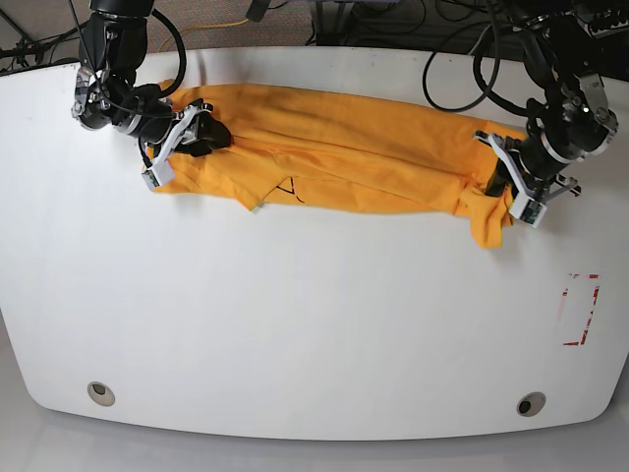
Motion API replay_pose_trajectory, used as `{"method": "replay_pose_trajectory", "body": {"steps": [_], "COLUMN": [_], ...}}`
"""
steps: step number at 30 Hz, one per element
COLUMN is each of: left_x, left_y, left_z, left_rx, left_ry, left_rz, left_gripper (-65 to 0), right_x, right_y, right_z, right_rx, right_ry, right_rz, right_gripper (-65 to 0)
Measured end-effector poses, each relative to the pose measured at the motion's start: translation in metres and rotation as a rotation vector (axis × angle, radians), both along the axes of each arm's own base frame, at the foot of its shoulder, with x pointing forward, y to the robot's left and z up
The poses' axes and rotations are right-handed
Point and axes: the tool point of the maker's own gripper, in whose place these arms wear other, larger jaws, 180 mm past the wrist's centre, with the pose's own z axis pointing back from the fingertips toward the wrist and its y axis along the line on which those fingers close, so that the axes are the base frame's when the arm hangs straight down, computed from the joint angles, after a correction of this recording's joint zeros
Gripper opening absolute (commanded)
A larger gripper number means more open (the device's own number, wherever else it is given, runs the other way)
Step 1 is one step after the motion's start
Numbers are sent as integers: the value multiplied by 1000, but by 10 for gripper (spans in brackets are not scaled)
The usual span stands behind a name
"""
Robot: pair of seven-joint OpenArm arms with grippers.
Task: Fold the T-shirt properly
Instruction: 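Hold the folded shirt ends with both grippers, lifting slightly, then grasp the strip's end with the left gripper and fold it toward the middle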
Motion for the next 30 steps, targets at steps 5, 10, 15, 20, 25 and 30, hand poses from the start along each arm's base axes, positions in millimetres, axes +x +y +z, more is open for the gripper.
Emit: {"method": "replay_pose_trajectory", "body": {"steps": [5,10,15,20,25,30], "left_x": [-4,-3,-3,9,5,8], "left_y": [-57,-99,-124,-149,-151,-156], "left_z": [-9,-9,-11,3,-2,2], "left_rx": [-93,-141,-152,-165,-156,-177], "left_ry": [23,25,31,-21,5,-10], "left_rz": [-108,-191,-222,-282,-279,-281], "left_gripper": [-639,-639,-639,-639,-637,-533], "right_x": [0,0,1,2,2,2], "right_y": [0,-2,-3,-4,-4,-4], "right_z": [0,-1,-2,-2,-2,-2], "right_rx": [3,-24,-32,-43,-42,-42], "right_ry": [-1,2,1,0,-1,-1], "right_rz": [-1,7,8,10,8,8], "right_gripper": [-388,-390,-390,-392,-392,-392]}}
